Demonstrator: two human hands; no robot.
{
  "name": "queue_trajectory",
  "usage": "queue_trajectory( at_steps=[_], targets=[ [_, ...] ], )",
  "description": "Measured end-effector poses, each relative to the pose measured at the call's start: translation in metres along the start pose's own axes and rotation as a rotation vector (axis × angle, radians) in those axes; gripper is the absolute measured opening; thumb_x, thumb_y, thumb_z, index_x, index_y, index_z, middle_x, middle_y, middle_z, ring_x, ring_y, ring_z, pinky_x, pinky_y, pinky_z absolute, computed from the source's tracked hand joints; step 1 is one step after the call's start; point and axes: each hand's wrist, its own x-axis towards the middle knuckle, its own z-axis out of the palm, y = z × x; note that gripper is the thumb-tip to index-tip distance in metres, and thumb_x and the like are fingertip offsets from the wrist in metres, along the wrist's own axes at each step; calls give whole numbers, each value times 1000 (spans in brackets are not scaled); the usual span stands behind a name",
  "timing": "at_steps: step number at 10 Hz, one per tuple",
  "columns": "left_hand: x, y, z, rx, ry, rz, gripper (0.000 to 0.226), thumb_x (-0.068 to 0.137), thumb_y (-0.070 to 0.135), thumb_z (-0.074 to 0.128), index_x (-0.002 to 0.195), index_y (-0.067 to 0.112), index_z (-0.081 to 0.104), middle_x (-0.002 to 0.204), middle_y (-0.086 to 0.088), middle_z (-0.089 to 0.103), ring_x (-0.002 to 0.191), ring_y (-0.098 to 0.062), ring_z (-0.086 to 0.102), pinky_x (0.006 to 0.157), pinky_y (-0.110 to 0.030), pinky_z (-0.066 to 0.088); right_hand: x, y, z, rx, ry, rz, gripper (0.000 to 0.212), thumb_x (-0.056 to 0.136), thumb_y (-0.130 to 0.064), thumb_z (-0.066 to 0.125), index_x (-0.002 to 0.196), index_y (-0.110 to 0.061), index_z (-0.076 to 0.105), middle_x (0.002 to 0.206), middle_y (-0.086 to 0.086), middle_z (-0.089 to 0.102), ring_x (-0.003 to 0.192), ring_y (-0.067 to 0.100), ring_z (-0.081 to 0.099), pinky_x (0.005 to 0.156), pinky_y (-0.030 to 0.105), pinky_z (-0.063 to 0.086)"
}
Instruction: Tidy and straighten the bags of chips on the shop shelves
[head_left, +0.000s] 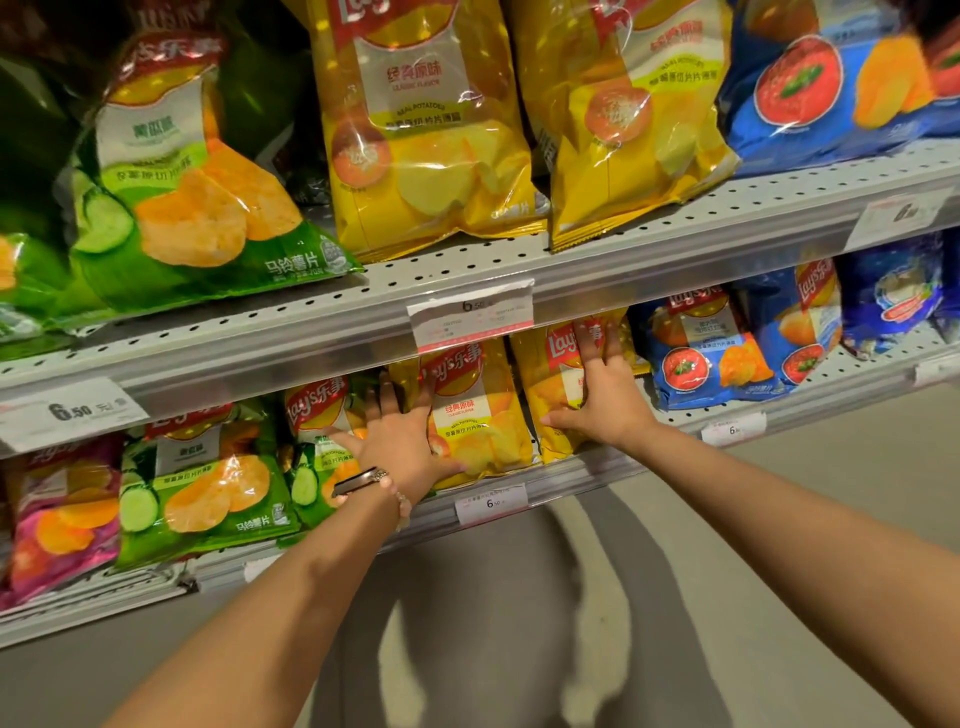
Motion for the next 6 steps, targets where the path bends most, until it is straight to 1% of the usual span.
queue_trajectory(
  at_steps=[1,2,3,4,5,6],
  targets=[
    [-1,2,-4,18,-14,13,106,60,73,71,148,43,20,159,-11,11,145,-32,14,100,-78,2,4,0,-3,-107,-32,49,124,63,-55,81,152,-26,-1,157,16,-10,139,40,20,110,43,32],
    [-5,2,-10,41,-17,13,103,60,74,69,147,41,24,154,-11,24,139,-32,28,104,-75,8,0,-6,-6,-263,1,101,119,61,-66,75,151,-29,7,157,15,-6,141,38,15,105,49,37],
    [-8,-1,-19,-22,19,50,102,61,74,69,146,38,25,147,-9,35,133,-32,37,107,-66,21,-4,-14,-11,-377,50,129,116,58,-73,71,148,-27,15,151,18,15,136,37,22,101,49,36],
    [-9,-6,-31,-282,44,169,101,64,63,76,146,30,29,142,-5,42,129,-29,40,107,-49,35,-10,-21,-18,-414,120,147,105,58,-76,68,139,-20,32,137,17,34,124,33,35,96,45,39],
    [-15,-9,-50,-594,-6,277,80,72,42,80,139,17,44,131,7,49,120,-12,47,95,-22,39,-17,-24,-24,-332,144,123,100,65,-71,67,139,-15,31,137,15,38,123,33,40,95,44,41],
    [-25,-16,-63,-865,-203,233,54,83,23,74,128,5,52,113,-2,63,85,-5,63,75,-13,48,-29,-24,-33,-119,220,113,78,73,-55,70,129,-9,40,126,15,45,115,32,46,89,42,44]
  ],
)
